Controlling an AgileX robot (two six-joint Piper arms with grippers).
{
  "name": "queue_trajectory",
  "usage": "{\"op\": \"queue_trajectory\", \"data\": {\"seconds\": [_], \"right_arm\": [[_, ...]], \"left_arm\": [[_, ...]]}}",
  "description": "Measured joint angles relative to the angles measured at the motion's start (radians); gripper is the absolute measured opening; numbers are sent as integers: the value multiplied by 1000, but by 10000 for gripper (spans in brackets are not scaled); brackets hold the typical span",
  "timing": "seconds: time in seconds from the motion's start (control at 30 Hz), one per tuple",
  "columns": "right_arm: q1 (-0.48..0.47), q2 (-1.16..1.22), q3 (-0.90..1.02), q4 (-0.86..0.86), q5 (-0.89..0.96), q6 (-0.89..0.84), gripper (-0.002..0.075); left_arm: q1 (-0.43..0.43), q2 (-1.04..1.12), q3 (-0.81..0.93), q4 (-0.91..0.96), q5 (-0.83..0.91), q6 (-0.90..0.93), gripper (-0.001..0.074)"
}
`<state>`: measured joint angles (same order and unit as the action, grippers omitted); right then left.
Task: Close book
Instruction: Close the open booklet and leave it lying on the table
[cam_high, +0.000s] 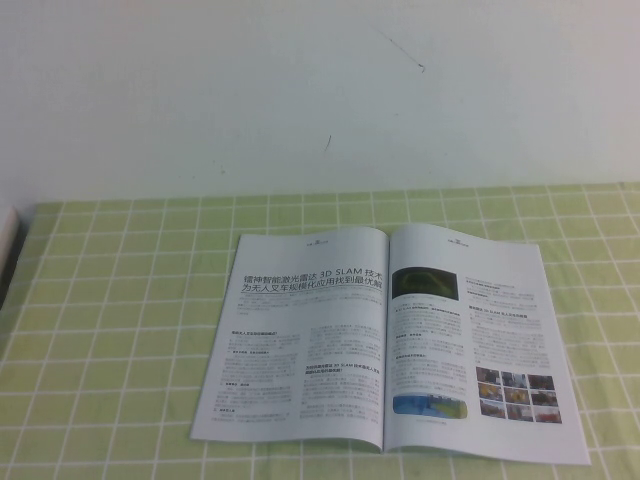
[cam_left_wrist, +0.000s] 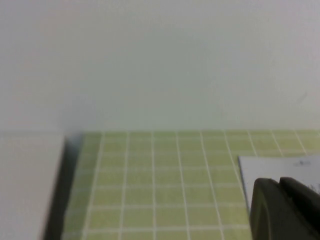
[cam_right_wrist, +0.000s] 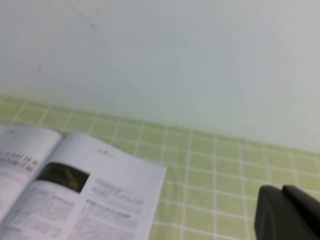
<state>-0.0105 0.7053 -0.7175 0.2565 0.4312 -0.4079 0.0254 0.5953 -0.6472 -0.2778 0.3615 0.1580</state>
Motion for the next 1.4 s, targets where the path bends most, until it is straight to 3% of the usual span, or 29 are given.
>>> {"op": "queue_trajectory", "data": {"seconds": [0.3, 0.47, 0.57, 0.67, 0.97, 1.4], "right_arm": [[15, 427, -75, 700, 149, -672, -4], [156, 675, -81, 997, 87, -964, -4], [277, 813, -99, 1034, -12, -1067, -4], [335, 922, -140, 1034, -51, -1106, -4], [341, 1145, -239, 1005, -118, -1110, -4], [341, 1259, -250, 1001, -147, -1103, -4]], "left_arm": [[0, 334, -80, -575, 154, 480, -4], [0, 561, -195, -786, 253, 671, -4], [-5, 662, -259, -810, 280, 708, -4], [-45, 748, -309, -816, 269, 734, -4], [-211, 986, -407, -789, 115, 768, -4], [-220, 1295, -437, -733, -56, 768, -4]]}}
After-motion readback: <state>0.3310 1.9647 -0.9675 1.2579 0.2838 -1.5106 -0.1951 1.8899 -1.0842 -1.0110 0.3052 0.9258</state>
